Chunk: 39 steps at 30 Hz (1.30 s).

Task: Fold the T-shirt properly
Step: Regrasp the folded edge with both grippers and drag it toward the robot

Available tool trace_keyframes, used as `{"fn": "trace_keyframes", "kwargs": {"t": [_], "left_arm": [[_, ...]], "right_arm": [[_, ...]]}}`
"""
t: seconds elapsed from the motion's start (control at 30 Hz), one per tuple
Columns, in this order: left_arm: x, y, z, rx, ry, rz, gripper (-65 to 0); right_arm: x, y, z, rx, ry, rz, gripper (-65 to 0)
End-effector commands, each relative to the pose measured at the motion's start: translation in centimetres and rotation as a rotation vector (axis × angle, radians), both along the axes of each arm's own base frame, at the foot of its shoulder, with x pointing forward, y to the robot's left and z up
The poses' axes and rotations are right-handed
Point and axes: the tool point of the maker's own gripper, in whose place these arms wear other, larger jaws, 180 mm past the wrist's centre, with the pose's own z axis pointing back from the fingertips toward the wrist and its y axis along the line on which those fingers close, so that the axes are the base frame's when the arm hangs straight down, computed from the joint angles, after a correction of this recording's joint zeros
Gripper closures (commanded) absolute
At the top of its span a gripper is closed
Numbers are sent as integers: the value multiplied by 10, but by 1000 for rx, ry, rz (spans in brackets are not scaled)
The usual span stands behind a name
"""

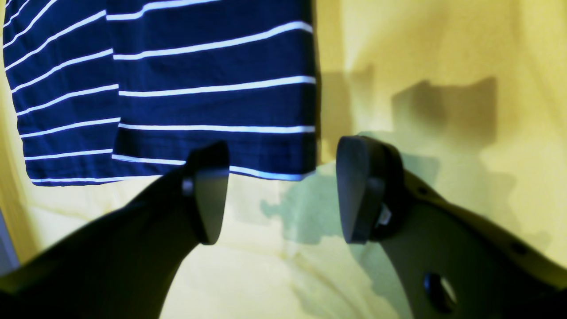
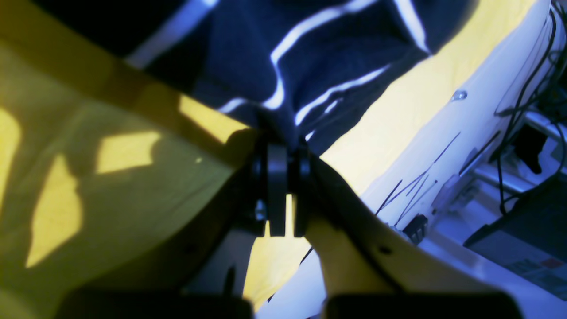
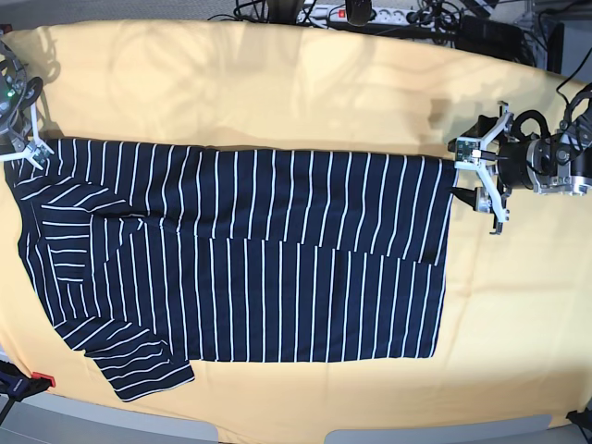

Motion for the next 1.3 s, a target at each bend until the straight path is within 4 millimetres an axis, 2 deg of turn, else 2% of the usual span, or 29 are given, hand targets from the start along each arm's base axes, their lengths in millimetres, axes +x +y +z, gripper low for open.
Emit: {"fn": "trace_keyframes", "kwargs": {"t": [0.0, 0.3, 1.07, 1.27], "left_arm": [[9, 3, 13, -6, -43, 6, -386], [15, -1, 7, -4, -67, 5, -386], [26, -16, -41, -84, 4, 40, -386], [26, -12, -43, -68, 2, 41, -386]], "right_arm": [[8, -10, 14, -41, -27, -1, 0], [9, -11, 15, -46, -36, -9, 0], [10, -17, 20, -80, -51, -17, 0], [10, -17, 20, -83, -48, -19, 0]]}}
